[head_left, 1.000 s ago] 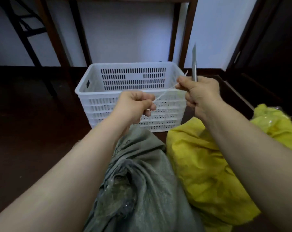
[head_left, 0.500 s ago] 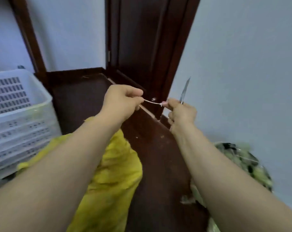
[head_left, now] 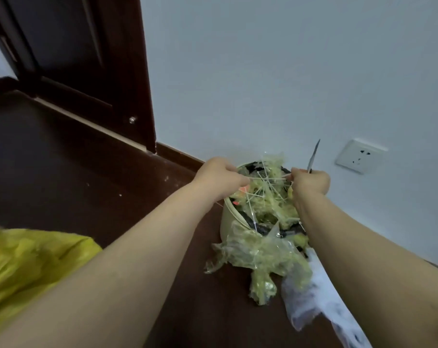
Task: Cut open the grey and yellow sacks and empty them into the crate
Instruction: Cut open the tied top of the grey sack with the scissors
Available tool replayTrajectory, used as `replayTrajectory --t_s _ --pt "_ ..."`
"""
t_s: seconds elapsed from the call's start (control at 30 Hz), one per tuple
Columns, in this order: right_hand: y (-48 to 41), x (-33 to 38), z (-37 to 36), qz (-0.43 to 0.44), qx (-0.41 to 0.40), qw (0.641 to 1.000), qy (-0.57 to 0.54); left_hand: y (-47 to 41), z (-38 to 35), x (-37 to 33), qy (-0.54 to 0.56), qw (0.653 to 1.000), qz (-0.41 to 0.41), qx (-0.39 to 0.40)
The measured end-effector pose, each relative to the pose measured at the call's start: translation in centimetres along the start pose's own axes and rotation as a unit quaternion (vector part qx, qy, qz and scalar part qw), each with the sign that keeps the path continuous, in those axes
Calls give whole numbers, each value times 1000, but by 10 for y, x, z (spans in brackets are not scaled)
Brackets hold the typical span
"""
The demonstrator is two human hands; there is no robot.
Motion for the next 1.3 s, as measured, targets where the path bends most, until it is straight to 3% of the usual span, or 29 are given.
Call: replayTrajectory --t_s 0.2,0.3,0.47,0.63,0.77,0.87,1.07,1.2,1.3 --pt "-6 -5 -9 12 -37 990 134 -1 9 18 -9 1000 10 -26" --pt "16 -6 -17 61 -55 985 153 10 22 26 -16 999 12 -44" --pt "96 -7 -64 178 112 972 104 41 57 34 -44 994 20 -98" --pt "222 -24 -116 153 331 930 39 99 115 45 -69 979 36 -190" --pt "328 -30 -134 159 446 880 24 161 172 50 -66 948 28 -309" --pt "408 -35 -134 216 510 832 21 224 217 53 -83 920 18 -383" --pt "547 -96 -114 334 603 719 89 390 277 86 -83 817 76 -566" --pt "597 -168 -99 301 682 616 255 486 276 135 -51 781 195 -591" --pt "608 -216 -91 301 681 549 379 536 260 174 -76 798 324 -503"
Point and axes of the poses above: each hand's wrist, its own y-axis away from the middle knuckle, its own z-axis out of the back of the hand, x = y × z, the point moved 1 cm from there along -y, towards the middle knuckle, and after that the axes turned 14 degrees about -z, right-handed, at the moved point
